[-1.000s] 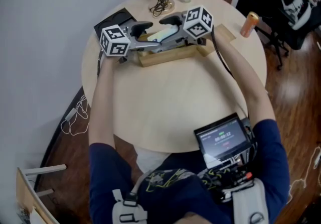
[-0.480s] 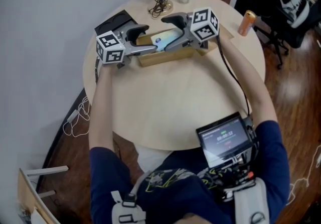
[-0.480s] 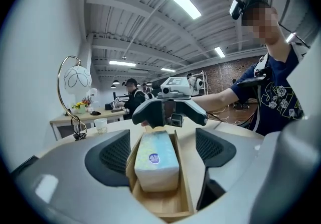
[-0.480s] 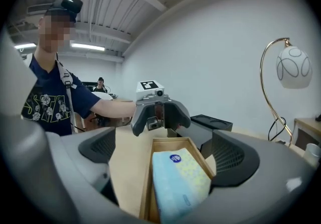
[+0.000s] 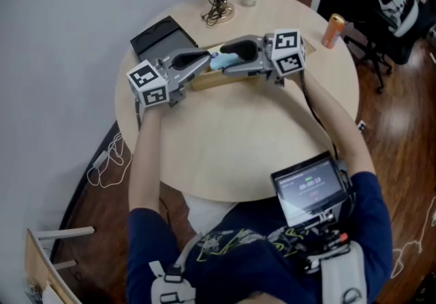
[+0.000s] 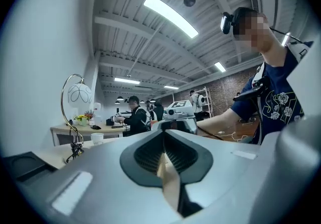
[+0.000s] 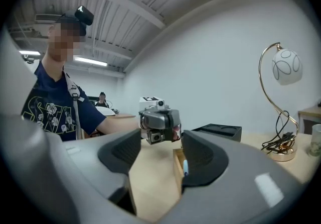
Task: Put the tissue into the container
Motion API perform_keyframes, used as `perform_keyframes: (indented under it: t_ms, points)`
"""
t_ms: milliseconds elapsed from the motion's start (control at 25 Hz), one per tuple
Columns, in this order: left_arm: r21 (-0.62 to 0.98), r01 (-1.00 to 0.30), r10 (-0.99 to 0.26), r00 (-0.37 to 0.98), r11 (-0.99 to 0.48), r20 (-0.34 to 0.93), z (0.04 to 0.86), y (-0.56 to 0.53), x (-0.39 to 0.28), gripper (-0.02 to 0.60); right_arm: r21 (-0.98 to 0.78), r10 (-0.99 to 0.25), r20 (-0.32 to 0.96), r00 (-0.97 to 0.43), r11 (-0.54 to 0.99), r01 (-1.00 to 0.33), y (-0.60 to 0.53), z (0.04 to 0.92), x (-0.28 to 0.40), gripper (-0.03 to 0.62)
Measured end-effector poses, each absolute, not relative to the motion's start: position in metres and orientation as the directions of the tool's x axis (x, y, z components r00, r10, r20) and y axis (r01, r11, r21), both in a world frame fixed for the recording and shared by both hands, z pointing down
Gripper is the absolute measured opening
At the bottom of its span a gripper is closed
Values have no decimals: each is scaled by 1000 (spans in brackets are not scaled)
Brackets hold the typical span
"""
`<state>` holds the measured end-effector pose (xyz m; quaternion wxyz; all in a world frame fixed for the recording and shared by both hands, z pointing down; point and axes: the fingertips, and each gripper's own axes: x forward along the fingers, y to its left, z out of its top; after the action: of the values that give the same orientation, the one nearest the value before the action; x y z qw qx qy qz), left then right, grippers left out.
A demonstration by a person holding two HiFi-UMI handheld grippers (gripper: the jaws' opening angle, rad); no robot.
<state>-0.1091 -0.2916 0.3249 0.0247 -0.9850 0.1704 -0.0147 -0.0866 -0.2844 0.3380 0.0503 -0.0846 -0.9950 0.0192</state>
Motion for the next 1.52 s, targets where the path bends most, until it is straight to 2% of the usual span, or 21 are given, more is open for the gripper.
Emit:
perform_keyframes:
  t_ms: [40, 200, 400, 720, 1120, 1520]
  points:
    - [-42, -325, -326, 945, -945, 8, 325, -286, -107, 5, -51, 164, 76, -983, 986, 161, -281, 337, -85, 217]
    - [-18, -283, -283, 959, -959, 6, 332, -264, -98, 5, -52, 117, 7, -993, 992, 117, -270, 333, -78, -4]
    - [12, -316, -315, 948, -949, 51, 348, -253, -92, 5, -99, 120, 34, -992, 988, 116, -252, 346, -76, -5]
    - [18, -298, -298, 954, -954, 33, 376, -223, -87, 5, -101, 126, 62, -990, 988, 120, -224, 376, -72, -6]
    - [57, -337, -334, 941, -940, 53, 399, -205, -79, 5, -115, 158, 111, -981, 983, 146, -196, 406, -73, -5]
    - [62, -362, -354, 929, -930, 112, 425, -198, -73, 5, -128, 138, 129, -982, 984, 121, -189, 426, -66, -5]
